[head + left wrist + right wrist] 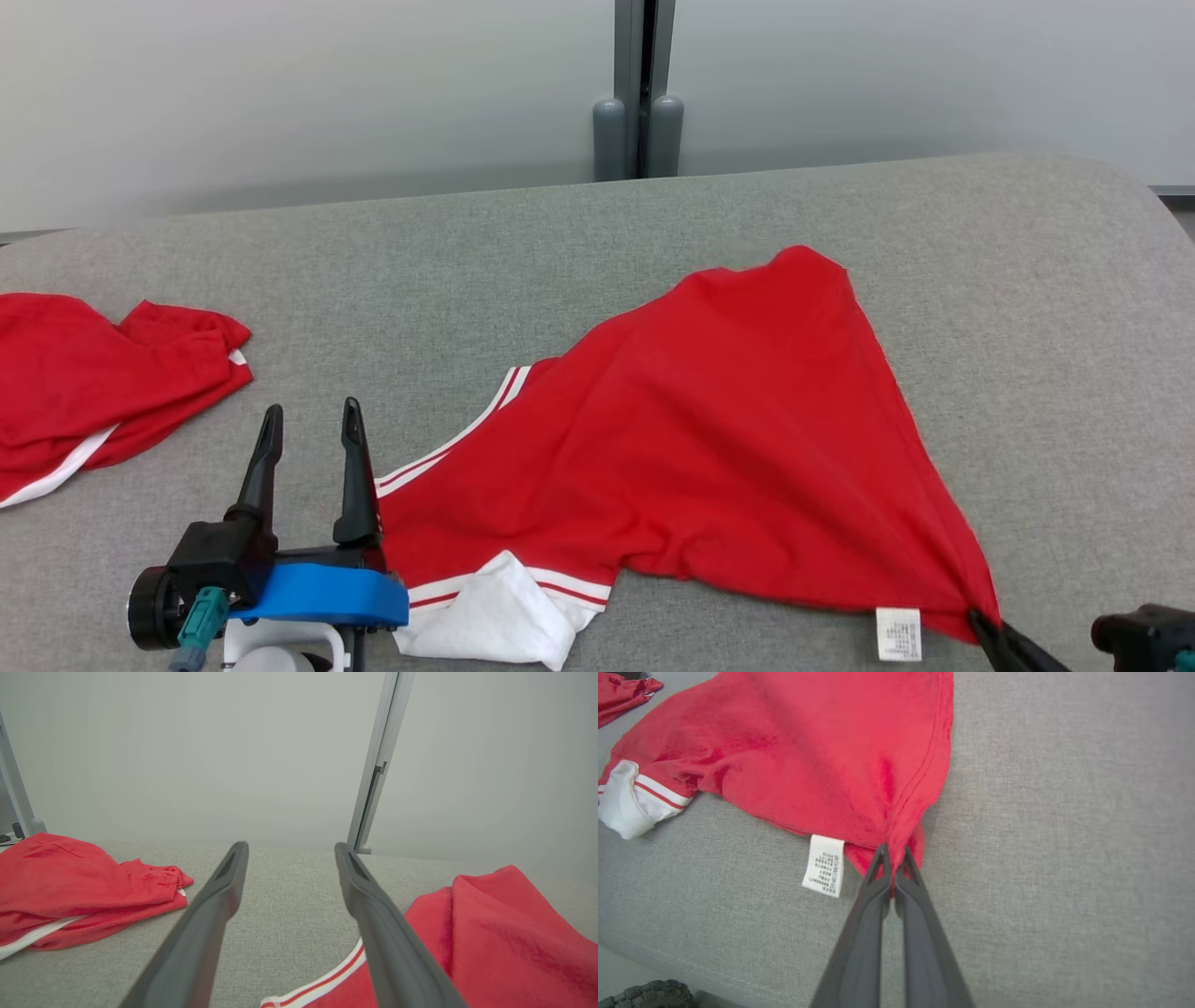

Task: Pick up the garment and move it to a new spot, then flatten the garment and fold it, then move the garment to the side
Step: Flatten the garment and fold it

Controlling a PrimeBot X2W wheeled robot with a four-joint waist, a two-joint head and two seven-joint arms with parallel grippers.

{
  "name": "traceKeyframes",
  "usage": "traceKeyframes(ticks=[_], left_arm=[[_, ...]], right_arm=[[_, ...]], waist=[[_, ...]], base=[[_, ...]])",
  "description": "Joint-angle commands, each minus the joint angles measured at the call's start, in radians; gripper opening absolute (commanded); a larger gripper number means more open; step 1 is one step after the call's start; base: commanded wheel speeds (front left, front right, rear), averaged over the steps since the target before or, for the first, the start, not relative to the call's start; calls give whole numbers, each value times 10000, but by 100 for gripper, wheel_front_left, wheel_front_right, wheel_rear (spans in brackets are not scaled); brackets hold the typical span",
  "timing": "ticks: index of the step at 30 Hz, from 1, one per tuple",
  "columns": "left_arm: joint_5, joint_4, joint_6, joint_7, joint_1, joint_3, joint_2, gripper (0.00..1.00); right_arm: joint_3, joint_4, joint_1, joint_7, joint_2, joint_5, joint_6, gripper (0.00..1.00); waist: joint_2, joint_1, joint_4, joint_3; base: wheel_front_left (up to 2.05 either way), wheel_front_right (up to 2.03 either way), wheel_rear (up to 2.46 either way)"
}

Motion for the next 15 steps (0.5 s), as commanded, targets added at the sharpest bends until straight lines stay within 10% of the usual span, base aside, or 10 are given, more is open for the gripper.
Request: traceKeyframes(ticks=[1, 4, 6, 7, 15], left_arm=[[46, 22, -11, -51, 86, -9, -7, 100], [56, 43, -38, -49, 81, -50, -8, 100], [66, 44, -43, -51, 84, -49, -8, 100], [72, 43, -45, -49, 96, -46, -8, 100], [112, 15, -28, -51, 224, 55, 2, 100]], right_arm=[[-11, 116, 106, -12, 3, 28, 3, 0], [-62, 676, 185, -143, 77, 66, 1, 0], [-121, 972, 57, -348, 175, 41, 1, 86], [-179, 1082, -42, -483, 230, 8, 1, 100], [-1130, 1255, -863, -1663, 702, -514, 3, 100]], waist=[[-1, 0, 13, -10], [-1, 0, 71, -49], [-1, 0, 106, -68], [-1, 0, 125, -77], [-1, 0, 264, -221]], base=[[0, 0, 0], [0, 0, 0], [0, 0, 0], [0, 0, 0], [0, 0, 0]])
